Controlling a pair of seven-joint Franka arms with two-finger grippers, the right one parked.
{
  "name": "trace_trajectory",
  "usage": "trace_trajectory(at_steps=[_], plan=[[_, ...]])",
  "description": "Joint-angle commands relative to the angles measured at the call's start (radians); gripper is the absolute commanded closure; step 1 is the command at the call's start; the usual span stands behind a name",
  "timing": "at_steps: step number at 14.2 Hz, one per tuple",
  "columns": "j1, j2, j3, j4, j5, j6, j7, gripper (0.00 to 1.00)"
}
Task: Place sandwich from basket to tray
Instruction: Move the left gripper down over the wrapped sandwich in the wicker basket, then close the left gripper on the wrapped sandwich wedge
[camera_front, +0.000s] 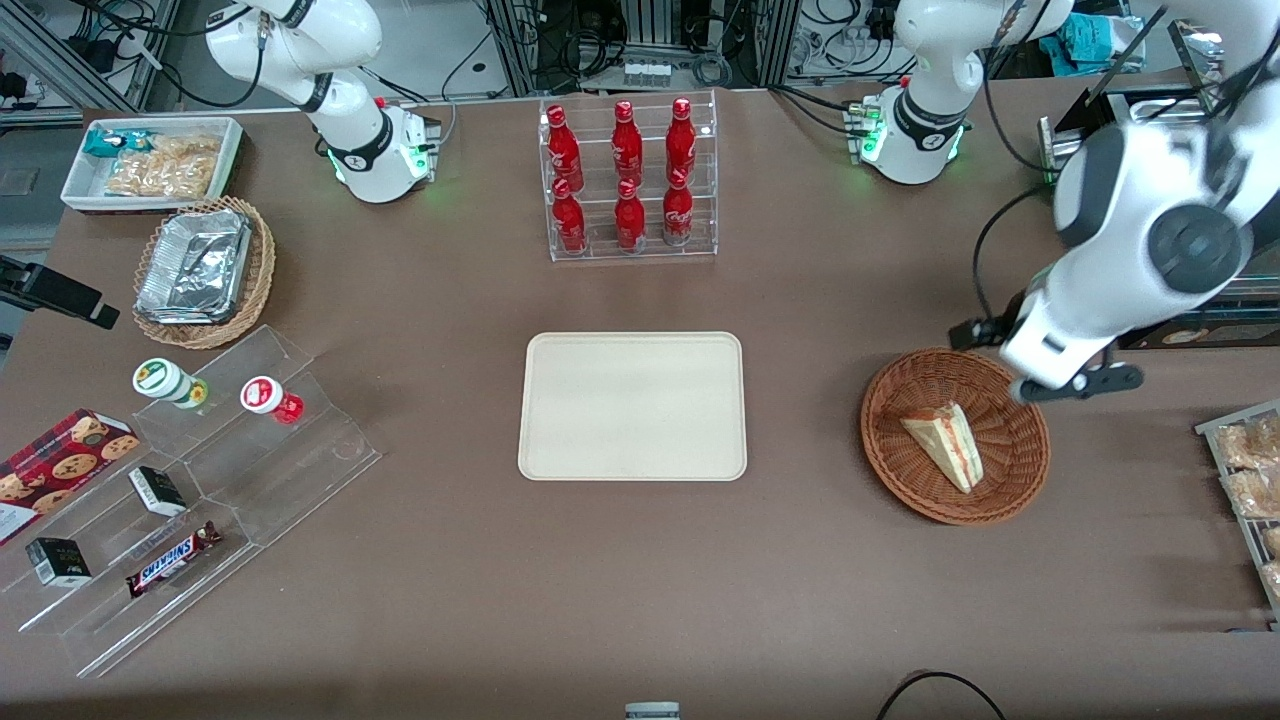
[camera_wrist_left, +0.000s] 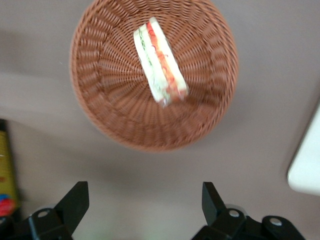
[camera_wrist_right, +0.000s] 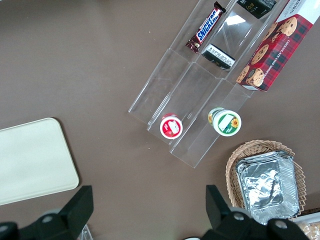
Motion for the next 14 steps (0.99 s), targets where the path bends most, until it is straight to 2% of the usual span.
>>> trace_trajectory(at_steps=[1,8,13,14], plan=[[0.001,0.083,0.0,0.007,0.0,0.064,-0.124,0.0],[0.02,0.234,0.031,-0.056,-0.013,0.336,-0.242,0.0],[0.031,0.283,0.031,-0.08,-0.007,0.422,-0.256,0.0],[0.033,0.289,0.031,-0.085,-0.01,0.455,-0.259,0.11]])
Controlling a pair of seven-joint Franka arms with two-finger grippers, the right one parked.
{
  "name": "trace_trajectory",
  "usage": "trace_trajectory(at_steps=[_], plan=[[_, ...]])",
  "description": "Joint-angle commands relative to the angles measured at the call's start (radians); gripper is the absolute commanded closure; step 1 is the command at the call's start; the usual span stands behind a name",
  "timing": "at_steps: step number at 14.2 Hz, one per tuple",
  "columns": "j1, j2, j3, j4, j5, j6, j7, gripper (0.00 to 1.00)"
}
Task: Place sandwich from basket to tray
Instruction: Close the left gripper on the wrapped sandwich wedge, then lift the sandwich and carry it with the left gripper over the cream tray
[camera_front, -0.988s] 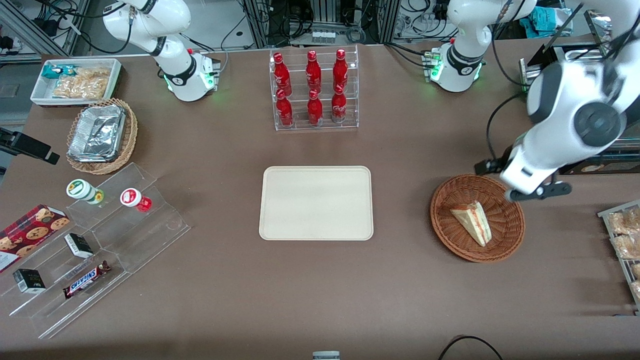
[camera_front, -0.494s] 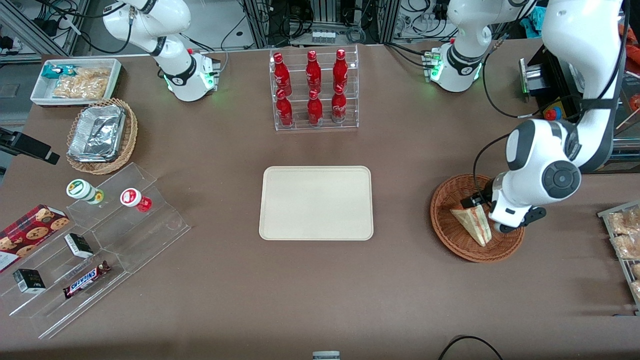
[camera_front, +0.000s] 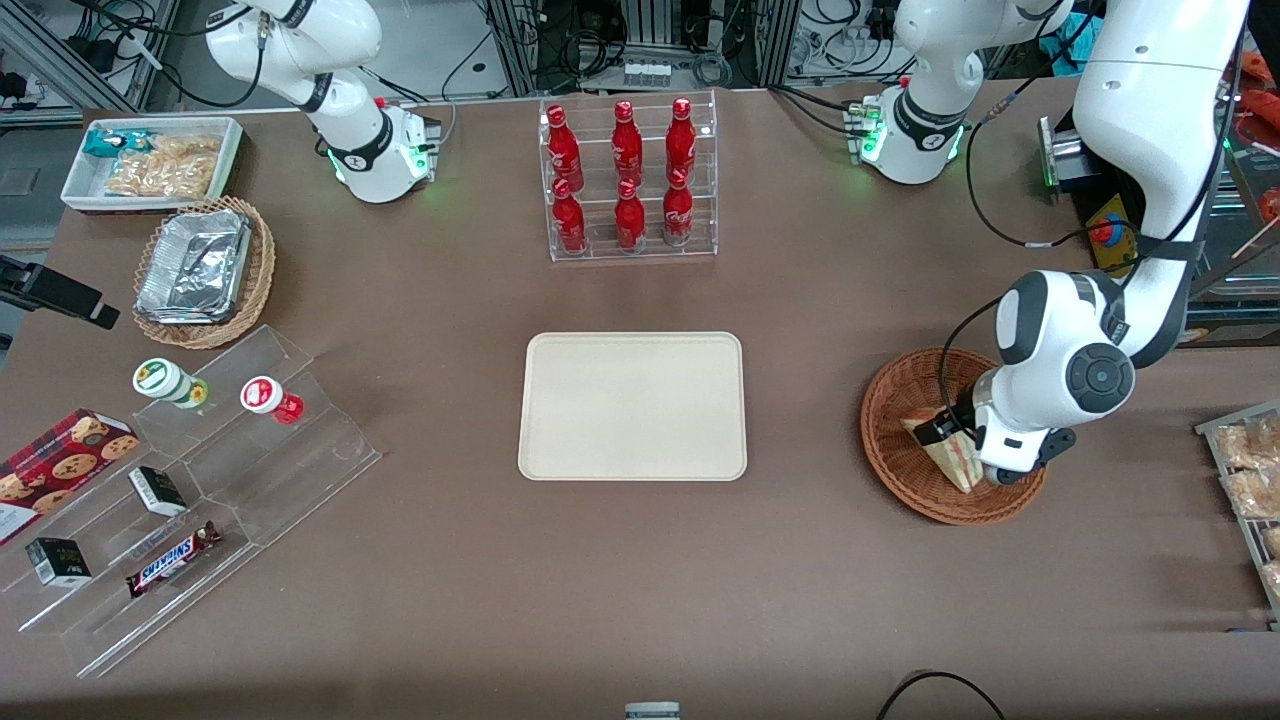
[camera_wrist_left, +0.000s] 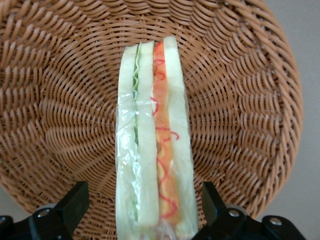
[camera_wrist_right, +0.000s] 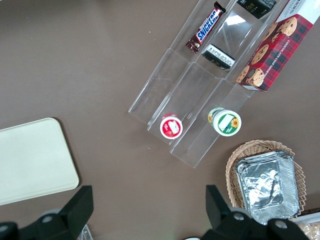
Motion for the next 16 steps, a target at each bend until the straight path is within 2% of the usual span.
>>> trace_trajectory(at_steps=[1,3,4,7,9,12,16], plan=[[0.01,0.006,-0.004,-0.023,-0.012,0.059,-0.021,0.39],[0.007,0.003,-0.004,-0.019,0.001,0.045,-0.013,0.76],[0.001,0.0,-0.004,-0.015,0.004,0.031,-0.013,0.86],[-0.013,-0.024,-0.006,0.013,0.02,-0.015,-0.002,0.88],[-0.06,-0.023,-0.009,0.113,0.02,-0.14,-0.005,0.89],[-0.191,-0.009,-0.015,0.282,0.015,-0.352,-0.01,0.89],[-0.456,0.118,-0.035,0.437,0.009,-0.444,-0.013,0.88]])
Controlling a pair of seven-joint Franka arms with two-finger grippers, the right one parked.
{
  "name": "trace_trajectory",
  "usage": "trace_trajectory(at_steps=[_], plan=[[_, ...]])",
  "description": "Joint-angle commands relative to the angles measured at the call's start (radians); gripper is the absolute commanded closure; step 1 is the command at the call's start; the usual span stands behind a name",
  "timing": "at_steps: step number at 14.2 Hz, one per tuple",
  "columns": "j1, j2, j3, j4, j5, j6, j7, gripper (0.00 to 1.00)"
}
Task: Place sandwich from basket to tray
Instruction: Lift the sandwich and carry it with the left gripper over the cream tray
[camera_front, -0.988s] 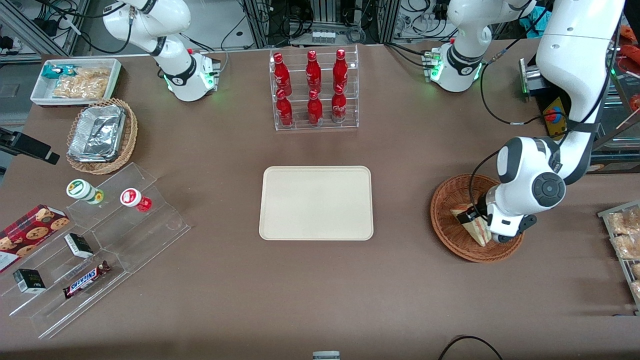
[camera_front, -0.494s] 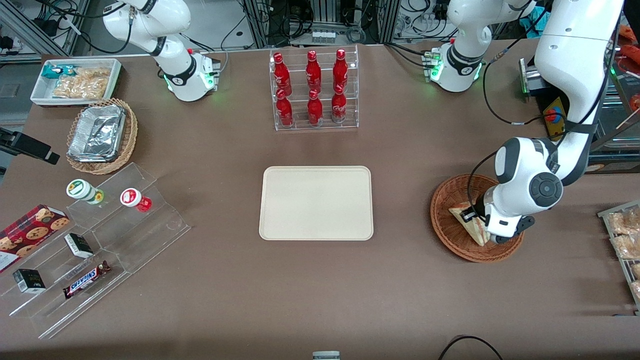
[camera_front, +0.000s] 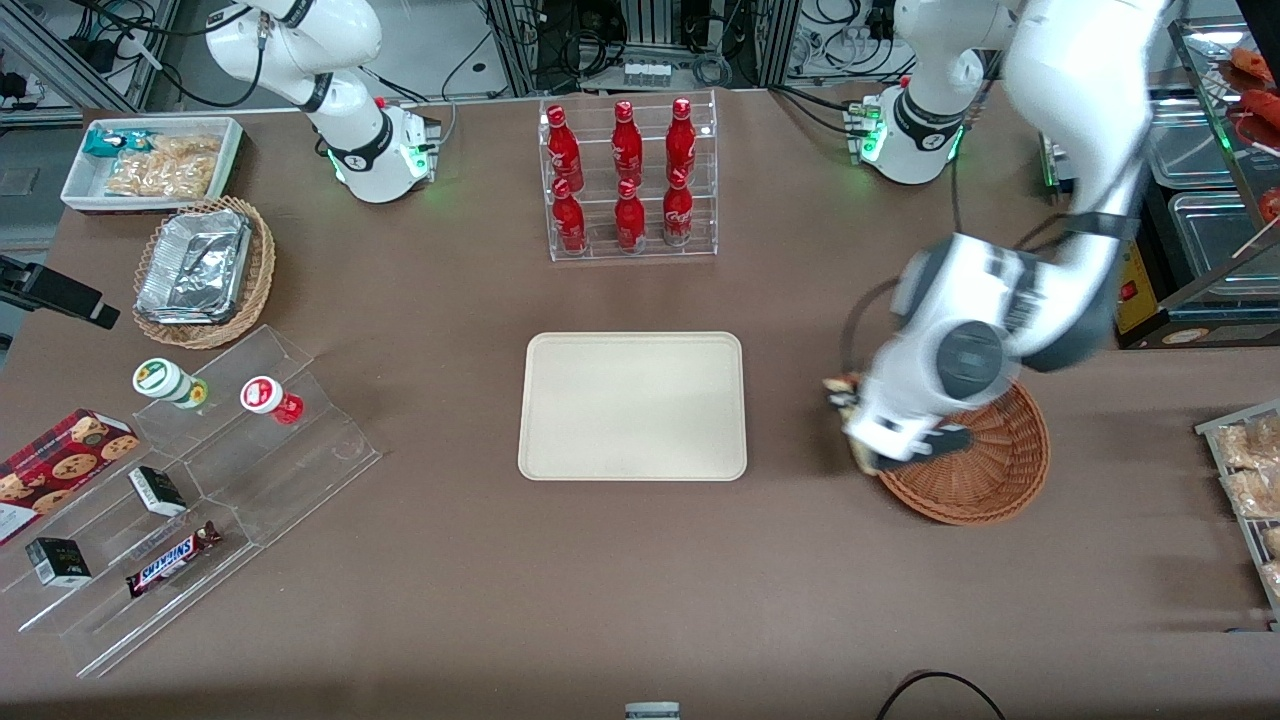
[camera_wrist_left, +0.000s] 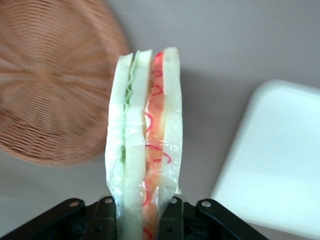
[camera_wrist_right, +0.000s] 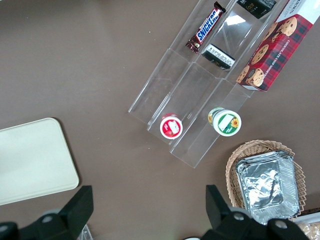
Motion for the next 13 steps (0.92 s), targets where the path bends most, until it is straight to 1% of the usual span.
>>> trace_trajectory(at_steps=[1,4,7,8,10,12,13], plan=[[-0.162,0.149,0.011,0.148,0.002,-0.042,-0.01,0.88],[-0.268,0.227,0.008,0.204,-0.019,-0.031,-0.034,0.88],[-0.35,0.362,0.005,0.374,-0.019,-0.031,-0.076,0.87],[-0.37,0.405,0.005,0.427,-0.018,-0.031,-0.114,0.87],[-0.39,0.459,0.005,0.506,-0.018,-0.024,-0.131,0.87],[-0.407,0.474,0.007,0.514,-0.014,0.027,-0.145,0.85],[-0.411,0.49,0.008,0.514,-0.011,0.047,-0.156,0.82]])
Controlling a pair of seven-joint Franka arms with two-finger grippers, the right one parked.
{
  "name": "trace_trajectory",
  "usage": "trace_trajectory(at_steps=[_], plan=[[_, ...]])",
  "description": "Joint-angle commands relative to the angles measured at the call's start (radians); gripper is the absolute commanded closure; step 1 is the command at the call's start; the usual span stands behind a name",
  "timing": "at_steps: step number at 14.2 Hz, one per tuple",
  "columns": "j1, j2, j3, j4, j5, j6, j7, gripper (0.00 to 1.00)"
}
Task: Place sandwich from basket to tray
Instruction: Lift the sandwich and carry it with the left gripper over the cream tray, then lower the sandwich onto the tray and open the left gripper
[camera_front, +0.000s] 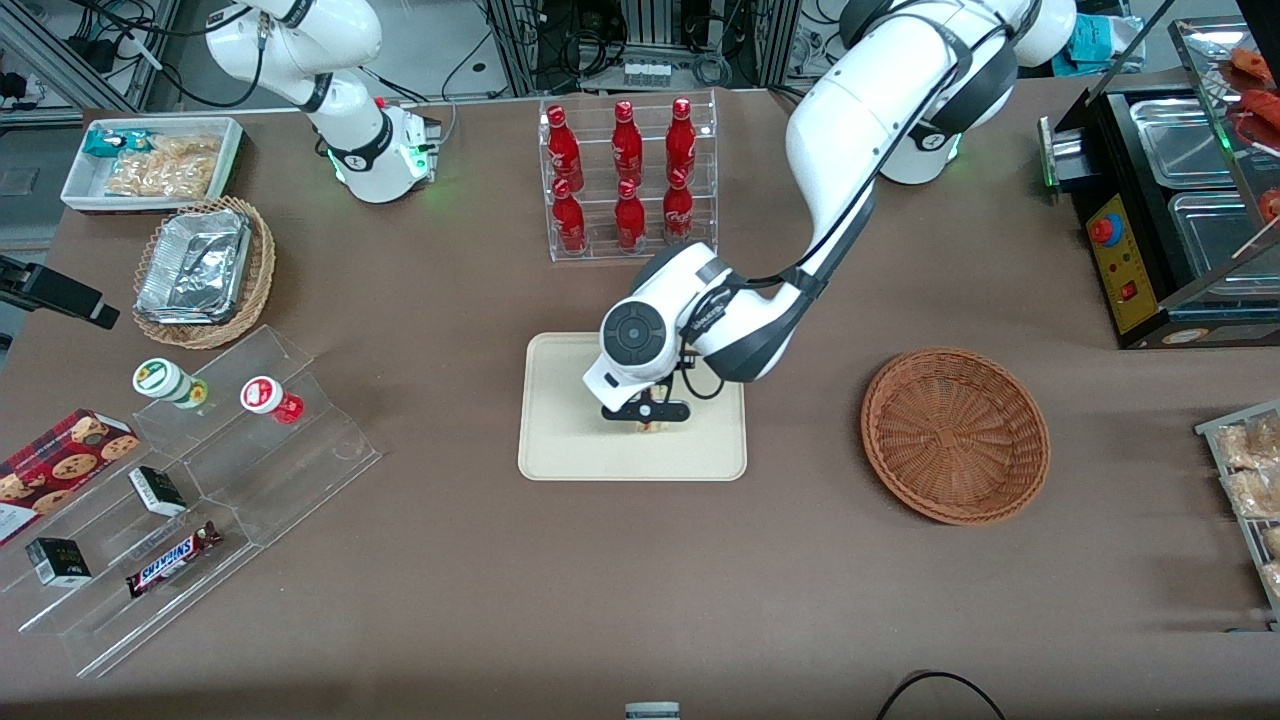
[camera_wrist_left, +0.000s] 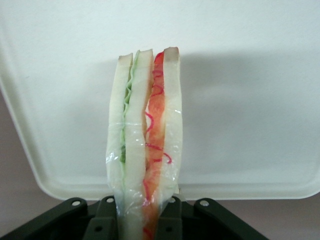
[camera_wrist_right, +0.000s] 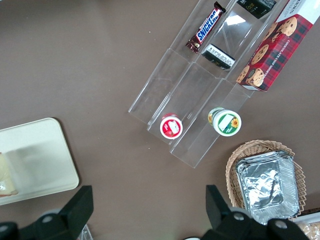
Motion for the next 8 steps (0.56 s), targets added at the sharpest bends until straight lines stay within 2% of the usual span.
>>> trace_trajectory(at_steps=[1,3,5,8], plan=[[-0.025,0.047,0.011,0.058,0.001,0.031,-0.037,0.7],[-0.025,0.047,0.018,0.061,0.012,0.065,-0.037,0.0],[-0.019,0.034,0.018,0.062,0.07,0.06,-0.039,0.0],[0.011,-0.055,0.02,0.062,0.08,-0.001,-0.037,0.0]])
